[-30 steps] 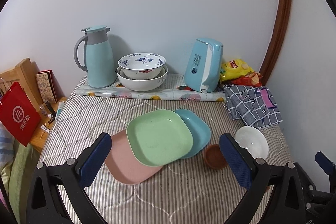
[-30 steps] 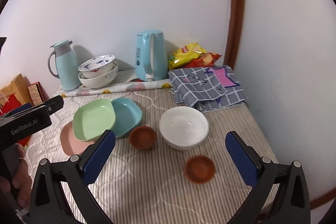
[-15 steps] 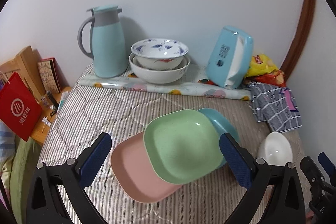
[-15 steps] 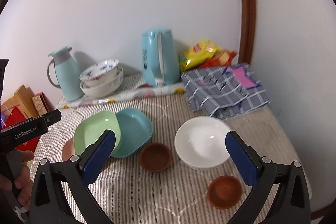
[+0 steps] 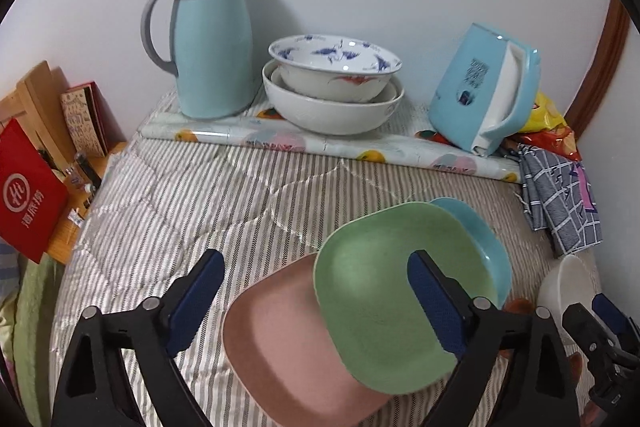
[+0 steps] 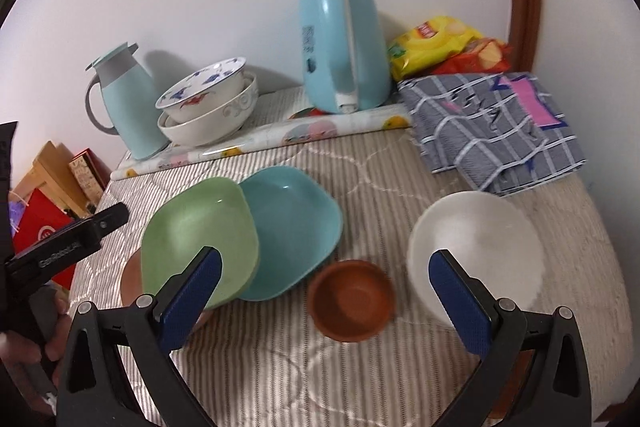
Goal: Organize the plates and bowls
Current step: 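Move both grippers forward to the rim of the light-green plate, then close both grippers on the rim of the light-green plate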
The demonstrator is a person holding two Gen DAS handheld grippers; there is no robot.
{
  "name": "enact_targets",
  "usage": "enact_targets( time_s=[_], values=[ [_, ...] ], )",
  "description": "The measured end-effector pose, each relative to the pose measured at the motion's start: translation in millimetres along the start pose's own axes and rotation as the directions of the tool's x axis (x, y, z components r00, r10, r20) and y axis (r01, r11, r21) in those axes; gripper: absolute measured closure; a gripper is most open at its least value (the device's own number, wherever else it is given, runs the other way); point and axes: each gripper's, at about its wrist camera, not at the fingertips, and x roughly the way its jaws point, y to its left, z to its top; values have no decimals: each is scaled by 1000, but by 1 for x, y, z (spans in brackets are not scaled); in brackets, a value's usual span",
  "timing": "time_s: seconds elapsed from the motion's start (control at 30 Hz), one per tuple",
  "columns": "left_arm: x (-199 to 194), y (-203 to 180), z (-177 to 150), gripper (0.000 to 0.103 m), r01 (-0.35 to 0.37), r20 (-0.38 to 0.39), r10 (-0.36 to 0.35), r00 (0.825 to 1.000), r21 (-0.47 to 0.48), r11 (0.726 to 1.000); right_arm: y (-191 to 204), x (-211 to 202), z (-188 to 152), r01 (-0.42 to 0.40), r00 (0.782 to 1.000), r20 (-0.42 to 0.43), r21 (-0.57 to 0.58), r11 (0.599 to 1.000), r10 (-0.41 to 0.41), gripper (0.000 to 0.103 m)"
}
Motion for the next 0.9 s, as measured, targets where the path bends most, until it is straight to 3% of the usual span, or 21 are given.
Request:
enact_targets(
  time_s=[0.23, 0.5, 0.7, 0.87, 0.9],
  values=[
    [31, 5, 0, 43, 16, -53, -15, 998, 16, 1000, 16, 27, -2, -40, 998, -41, 5, 999, 40, 14],
    [50, 7, 0, 51, 61, -84, -61, 995, 3, 998, 35, 48, -6, -57, 996, -73, -26, 998, 55, 22],
    [60, 7, -2, 66, 96, -113, -97, 989, -13, 995, 42, 63, -11, -47, 992, -118, -38, 998, 42, 35],
    [61, 7, -5, 80, 114, -118, -116, 986, -18, 993, 44, 75, -13, -48, 987, -153, -39, 998, 42, 70],
    [60, 7, -6, 82, 120, -119, -121, 985, -17, 993, 45, 77, -13, -51, 986, -158, -41, 998, 43, 73]
  ],
)
